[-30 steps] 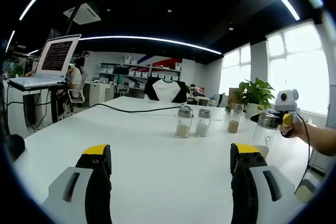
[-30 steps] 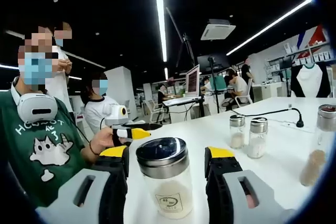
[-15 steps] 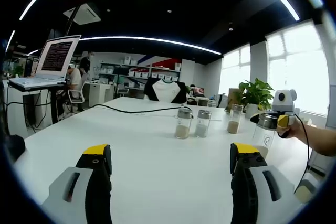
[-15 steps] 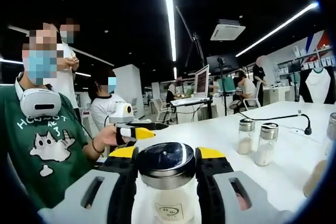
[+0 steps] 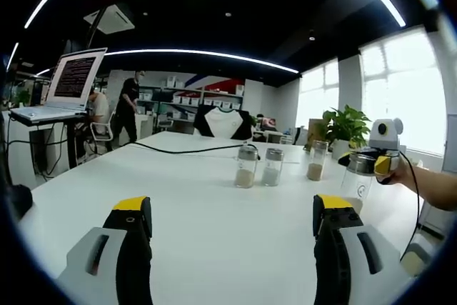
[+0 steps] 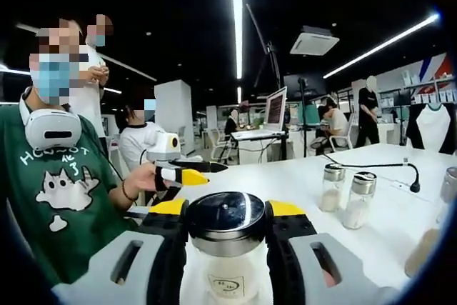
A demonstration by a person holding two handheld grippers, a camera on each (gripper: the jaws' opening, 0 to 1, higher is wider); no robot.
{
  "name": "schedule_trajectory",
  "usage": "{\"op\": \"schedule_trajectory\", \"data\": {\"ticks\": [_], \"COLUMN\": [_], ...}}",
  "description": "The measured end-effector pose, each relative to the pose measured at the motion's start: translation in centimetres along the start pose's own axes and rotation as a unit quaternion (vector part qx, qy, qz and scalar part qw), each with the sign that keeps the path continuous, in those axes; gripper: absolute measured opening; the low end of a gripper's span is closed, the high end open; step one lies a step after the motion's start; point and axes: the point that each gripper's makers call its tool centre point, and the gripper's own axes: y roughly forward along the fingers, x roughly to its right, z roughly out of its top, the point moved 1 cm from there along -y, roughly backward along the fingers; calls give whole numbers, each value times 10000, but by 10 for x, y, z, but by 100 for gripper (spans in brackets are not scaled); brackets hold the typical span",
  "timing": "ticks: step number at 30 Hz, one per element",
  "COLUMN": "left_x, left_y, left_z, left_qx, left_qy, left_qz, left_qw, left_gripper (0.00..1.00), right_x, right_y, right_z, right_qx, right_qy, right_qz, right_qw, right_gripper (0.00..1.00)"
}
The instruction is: Rotate the seasoning bottle until the label or dispensing opening points toward the visible target arrow and the bottle remains upright within the marked orientation range
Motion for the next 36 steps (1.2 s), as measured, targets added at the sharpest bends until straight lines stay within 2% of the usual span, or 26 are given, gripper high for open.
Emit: {"op": "schedule_trajectory", "data": {"ticks": [13, 36], "left_x": [-4, -1], "left_y": [0, -2], "left_z": [1, 2], "left_qx": [14, 25], "left_qy": [-18, -13], "left_qz": [41, -9], "left_qw": [10000, 10000], "left_gripper": [99, 99], "right_x": [1, 7], "right_y": [-1, -2], "right_z": [-2, -2], "right_qx": [-117, -94], "right_qy": [-6, 96], "right_qz": [-341, -1294], "right_qw": [9994, 9915], "right_gripper": [41, 41]}}
